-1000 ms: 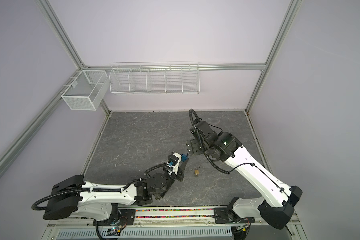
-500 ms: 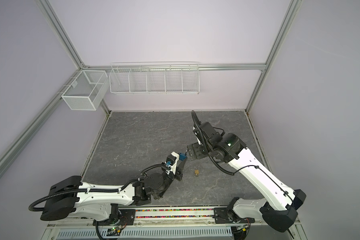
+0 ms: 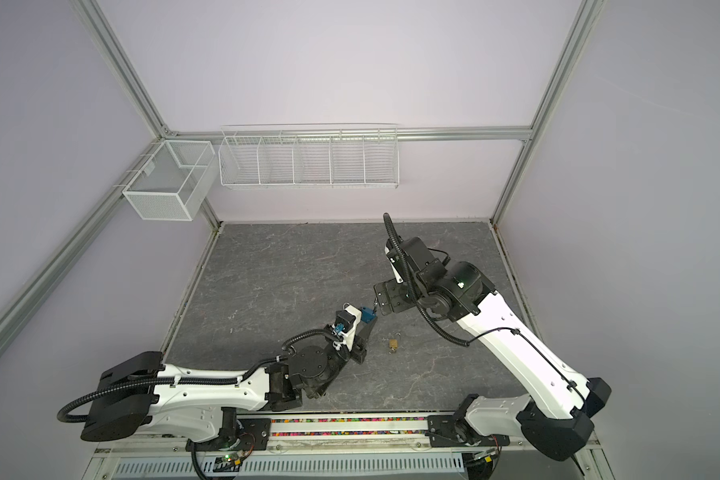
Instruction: Unlock with the key
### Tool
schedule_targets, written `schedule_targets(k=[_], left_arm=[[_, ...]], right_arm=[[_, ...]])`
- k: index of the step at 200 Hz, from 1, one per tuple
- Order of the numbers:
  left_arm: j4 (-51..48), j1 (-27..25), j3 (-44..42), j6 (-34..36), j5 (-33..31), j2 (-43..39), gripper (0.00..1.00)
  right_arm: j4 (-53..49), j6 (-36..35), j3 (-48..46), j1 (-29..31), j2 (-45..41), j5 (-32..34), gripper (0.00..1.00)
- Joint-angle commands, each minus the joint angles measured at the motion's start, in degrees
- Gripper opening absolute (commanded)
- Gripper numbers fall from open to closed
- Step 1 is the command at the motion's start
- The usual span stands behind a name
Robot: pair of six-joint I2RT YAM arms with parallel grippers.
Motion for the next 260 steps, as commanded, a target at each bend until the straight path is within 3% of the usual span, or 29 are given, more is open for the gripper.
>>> schedule_targets(k=[1, 69, 143, 260], left_arm=[[1.53, 0.0, 1.11, 1.45, 1.27, -0.7, 0.0], [1.9, -0.03, 1.46, 1.51, 0.44, 0.21, 0.0], [2.91, -0.07, 2.66, 1.34, -0.85, 2.0, 0.0], [2.82, -0.01, 2.04, 1.83, -1.15, 1.07, 0.0]], right_arm=[[0.65, -1.34, 1.5, -0.37, 1.06, -1.6, 0.97], [-2.77, -0.65, 6.07, -0.31, 1.52, -0.24, 0.97], [-1.99, 0.66, 4.94, 0.05, 4.3, -4.41, 0.97], [-6.64, -0.57, 5.18, -0.6, 5.98, 3.93, 0.96]])
